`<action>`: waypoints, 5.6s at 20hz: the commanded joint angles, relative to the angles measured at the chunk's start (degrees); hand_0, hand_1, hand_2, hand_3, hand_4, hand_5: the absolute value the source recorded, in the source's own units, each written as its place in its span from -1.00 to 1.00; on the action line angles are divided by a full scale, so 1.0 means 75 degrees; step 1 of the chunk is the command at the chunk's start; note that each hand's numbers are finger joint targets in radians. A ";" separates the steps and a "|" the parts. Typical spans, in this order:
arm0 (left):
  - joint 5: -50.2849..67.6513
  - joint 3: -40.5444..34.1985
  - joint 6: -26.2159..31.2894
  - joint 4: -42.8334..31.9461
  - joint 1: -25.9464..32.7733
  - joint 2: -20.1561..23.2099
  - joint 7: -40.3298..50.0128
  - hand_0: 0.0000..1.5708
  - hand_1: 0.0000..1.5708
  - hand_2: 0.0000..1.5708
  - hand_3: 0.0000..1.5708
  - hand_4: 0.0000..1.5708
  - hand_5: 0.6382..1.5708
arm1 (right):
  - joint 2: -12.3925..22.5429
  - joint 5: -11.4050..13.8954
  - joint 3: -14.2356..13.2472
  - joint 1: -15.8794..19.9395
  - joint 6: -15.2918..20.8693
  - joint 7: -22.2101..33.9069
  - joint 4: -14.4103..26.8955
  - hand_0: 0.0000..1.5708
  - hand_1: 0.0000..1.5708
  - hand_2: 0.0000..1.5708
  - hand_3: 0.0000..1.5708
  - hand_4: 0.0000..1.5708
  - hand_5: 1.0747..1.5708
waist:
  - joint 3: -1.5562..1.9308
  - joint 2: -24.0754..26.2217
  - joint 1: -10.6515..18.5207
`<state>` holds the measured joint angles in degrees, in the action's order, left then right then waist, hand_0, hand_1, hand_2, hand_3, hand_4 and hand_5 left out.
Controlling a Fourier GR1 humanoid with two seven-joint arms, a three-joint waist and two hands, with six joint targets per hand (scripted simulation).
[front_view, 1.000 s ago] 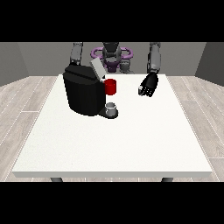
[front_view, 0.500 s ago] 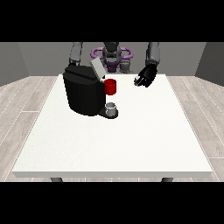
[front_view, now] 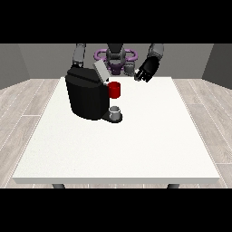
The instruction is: Insert the coffee pod into the coffee machine and close the lid
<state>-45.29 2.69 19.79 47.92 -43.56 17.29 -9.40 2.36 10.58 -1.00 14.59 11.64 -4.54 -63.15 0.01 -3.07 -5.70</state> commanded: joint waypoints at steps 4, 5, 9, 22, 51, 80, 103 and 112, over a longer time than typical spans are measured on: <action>0.0150 -0.0283 0.0737 0.0105 -0.1078 0.0086 0.0421 0.71 0.71 0.75 0.72 -0.28 1.00 | -0.0074 -0.0282 0.0009 0.0324 -0.0356 0.0148 -0.0276 -1.00 -1.00 -1.00 -1.00 -1.00 1.00 | 0.0001 0.0124 -0.0386; 0.0270 -0.0587 0.0644 -0.0056 -0.1138 0.0288 0.0297 0.80 0.80 0.81 0.75 -0.32 1.00 | -0.0253 0.0027 0.0310 0.0044 -0.0106 -0.0083 -0.0437 -1.00 -1.00 -1.00 -1.00 -1.00 1.00 | -0.0001 -0.0055 -0.0557; 0.0430 -0.0981 0.0617 -0.0358 -0.1658 0.0276 0.0787 0.55 0.55 0.61 0.64 -0.35 1.00 | -0.0226 0.0041 0.0435 0.0321 -0.0134 0.0423 -0.0926 -1.00 -1.00 -1.00 -1.00 -1.00 1.00 | -0.0002 -0.0140 -0.0975; 0.0542 -0.1590 0.0712 -0.0877 -0.3092 0.1227 0.0737 0.56 0.56 0.63 0.57 -0.39 1.00 | 0.0200 -0.0131 0.0112 0.0959 -0.0358 0.0630 -0.1586 -1.00 -1.00 -1.00 -1.00 -0.76 1.00 | -0.0001 -0.1288 -0.1634; 0.0260 -0.1410 0.0611 -0.1402 -0.4006 0.1095 0.0496 0.56 0.56 0.60 0.53 -0.48 1.00 | 0.0235 -0.0113 -0.0274 0.1869 0.0021 0.0812 -0.1273 -1.00 -1.00 -1.00 -1.00 -0.87 1.00 | 0.0001 -0.2003 -0.1475; -0.0277 -0.1413 -0.0226 -0.1717 -0.4138 0.1547 -0.0243 0.46 0.46 0.46 0.21 -1.00 1.00 | 0.0186 -0.0017 -0.0218 0.1730 0.0127 0.0833 -0.1287 -1.00 -1.00 -1.00 -1.00 -0.92 1.00 | -0.0001 -0.2255 -0.1686; -0.1102 -0.1107 -0.1359 -0.1718 -0.4181 0.1850 -0.0825 -1.00 -1.00 -0.21 -0.38 -1.00 1.00 | 0.0429 0.0196 -0.0137 0.2003 0.0020 0.0819 -0.1531 -1.00 -1.00 -1.00 -1.00 -0.81 1.00 | 0.0001 -0.2887 -0.1929; -0.1187 -0.1018 -0.1475 -0.1716 -0.3660 0.1563 -0.0864 -1.00 -1.00 -0.58 -0.71 -1.00 1.00 | 0.0625 -0.0104 -0.0417 0.1854 -0.0248 0.1163 -0.1424 -1.00 -1.00 -1.00 -1.00 -0.82 1.00 | 0.0000 -0.2239 -0.1574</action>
<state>-53.37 -5.16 11.01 35.59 -73.30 30.41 -16.91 5.47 10.76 -3.05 28.21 11.35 2.52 -74.00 0.15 -21.31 -18.28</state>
